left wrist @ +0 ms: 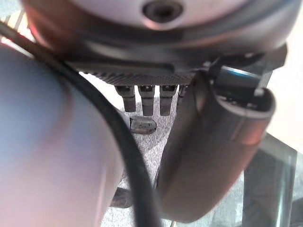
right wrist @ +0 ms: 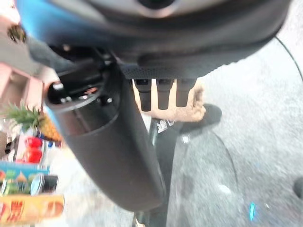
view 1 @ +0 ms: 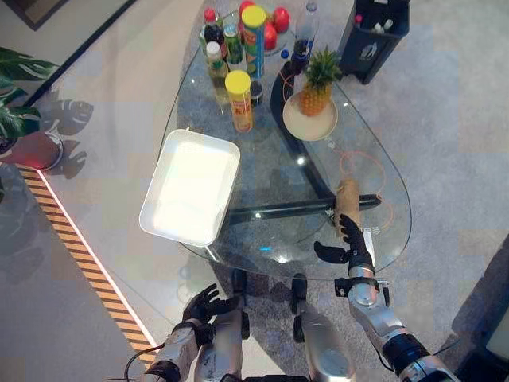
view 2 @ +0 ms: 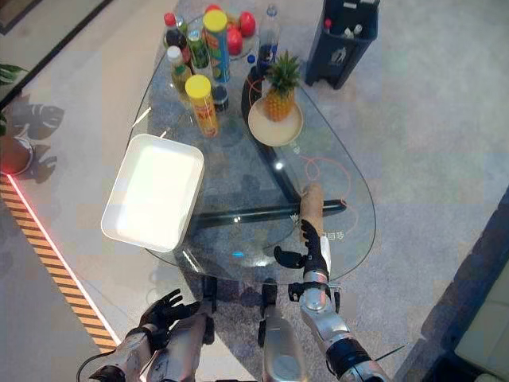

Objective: Wipe the table with a cloth and put it in the basket.

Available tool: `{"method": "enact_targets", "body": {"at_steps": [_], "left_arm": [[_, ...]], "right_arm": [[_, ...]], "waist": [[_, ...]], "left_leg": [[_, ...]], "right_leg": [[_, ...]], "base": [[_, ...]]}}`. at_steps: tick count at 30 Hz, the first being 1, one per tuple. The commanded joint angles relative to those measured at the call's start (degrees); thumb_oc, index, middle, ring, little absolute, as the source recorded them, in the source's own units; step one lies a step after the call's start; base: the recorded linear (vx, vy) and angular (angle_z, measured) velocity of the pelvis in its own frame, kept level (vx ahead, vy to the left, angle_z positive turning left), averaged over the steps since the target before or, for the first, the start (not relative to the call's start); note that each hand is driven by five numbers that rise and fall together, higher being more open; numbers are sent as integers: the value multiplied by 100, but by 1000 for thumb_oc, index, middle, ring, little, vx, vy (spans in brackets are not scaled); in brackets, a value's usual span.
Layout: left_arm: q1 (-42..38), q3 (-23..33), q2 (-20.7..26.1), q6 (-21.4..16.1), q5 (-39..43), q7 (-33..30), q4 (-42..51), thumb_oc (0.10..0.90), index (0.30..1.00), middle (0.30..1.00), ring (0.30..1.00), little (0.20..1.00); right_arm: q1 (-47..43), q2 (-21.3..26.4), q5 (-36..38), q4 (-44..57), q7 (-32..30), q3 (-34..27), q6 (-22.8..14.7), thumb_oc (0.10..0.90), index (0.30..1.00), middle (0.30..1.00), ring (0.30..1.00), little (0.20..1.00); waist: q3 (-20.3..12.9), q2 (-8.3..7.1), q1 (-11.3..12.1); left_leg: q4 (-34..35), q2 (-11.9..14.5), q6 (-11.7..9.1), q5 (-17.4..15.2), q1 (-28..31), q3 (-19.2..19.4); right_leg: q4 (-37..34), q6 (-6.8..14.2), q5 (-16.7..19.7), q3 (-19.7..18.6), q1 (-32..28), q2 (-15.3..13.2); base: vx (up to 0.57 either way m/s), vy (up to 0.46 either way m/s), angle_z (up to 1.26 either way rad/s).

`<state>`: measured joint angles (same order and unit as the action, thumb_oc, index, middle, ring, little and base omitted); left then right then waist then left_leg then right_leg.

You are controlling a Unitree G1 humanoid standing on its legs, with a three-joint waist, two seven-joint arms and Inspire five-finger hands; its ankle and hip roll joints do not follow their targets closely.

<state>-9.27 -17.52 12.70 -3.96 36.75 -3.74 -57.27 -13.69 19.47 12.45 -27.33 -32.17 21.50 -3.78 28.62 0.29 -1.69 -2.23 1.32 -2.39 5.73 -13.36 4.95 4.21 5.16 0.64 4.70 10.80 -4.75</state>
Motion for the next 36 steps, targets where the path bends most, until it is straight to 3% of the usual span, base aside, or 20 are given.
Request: {"method": "enact_targets", "body": {"at_steps": [1,5,13,17,21,26,36], "left_arm": [[142,-167,-136,-20,88,-150,4,800,900,900,900,900],[102,-147,-153,-9,178,-197,-35,800,900,900,900,900],[26,-224,-189,5,344,-220,-91,800,900,900,900,900],[-1,-257,-223,24,390,-241,-63,800,900,900,900,900],[-78,-314,-240,57,457,-272,-38,800,900,900,900,900],[-146,-387,-264,71,529,-325,-6,800,900,900,900,900],[-242,-491,-279,181,631,-419,79,800,900,900,900,900]], "right_arm": [[-122,250,-341,1106,-623,-184,-352,800,900,900,900,900],[-377,296,-643,1482,-1123,-212,-250,800,900,900,900,900],[-722,449,-1089,2038,-1960,-274,-35,800,900,900,900,900],[-822,447,-1071,2072,-2251,-313,63,800,900,900,900,900],[-991,363,-828,1854,-2716,-282,471,800,900,900,900,900],[-1182,256,-908,1723,-3139,-263,703,800,900,900,900,900],[-1662,328,-598,1518,-3469,-188,1156,800,900,900,900,900]], "waist": [[-100,-110,-55],[117,-74,-62],[117,-41,-94],[117,-35,-104],[117,-10,-91],[117,7,-93],[117,89,-37]], "left_leg": [[-1104,-435,172,-810,-406,84],[-1270,-435,176,-798,-732,131],[-1282,-450,190,-760,-1220,184],[-1354,-459,182,-764,-1349,167],[-1423,-463,183,-758,-1488,171],[-1561,-469,190,-769,-1727,188],[-1938,-497,219,-840,-2372,187]], "right_leg": [[410,-209,50,249,520,76],[579,-223,56,253,863,65],[663,-198,101,192,1421,84],[725,-193,103,167,1554,81],[770,-204,111,182,1676,55],[882,-207,125,201,1919,28],[1248,-230,88,205,2585,13]], "base": [[-31,31,-2],[-30,56,-1],[0,36,0],[0,0,0],[15,9,-3],[7,6,4],[20,19,3]]}}
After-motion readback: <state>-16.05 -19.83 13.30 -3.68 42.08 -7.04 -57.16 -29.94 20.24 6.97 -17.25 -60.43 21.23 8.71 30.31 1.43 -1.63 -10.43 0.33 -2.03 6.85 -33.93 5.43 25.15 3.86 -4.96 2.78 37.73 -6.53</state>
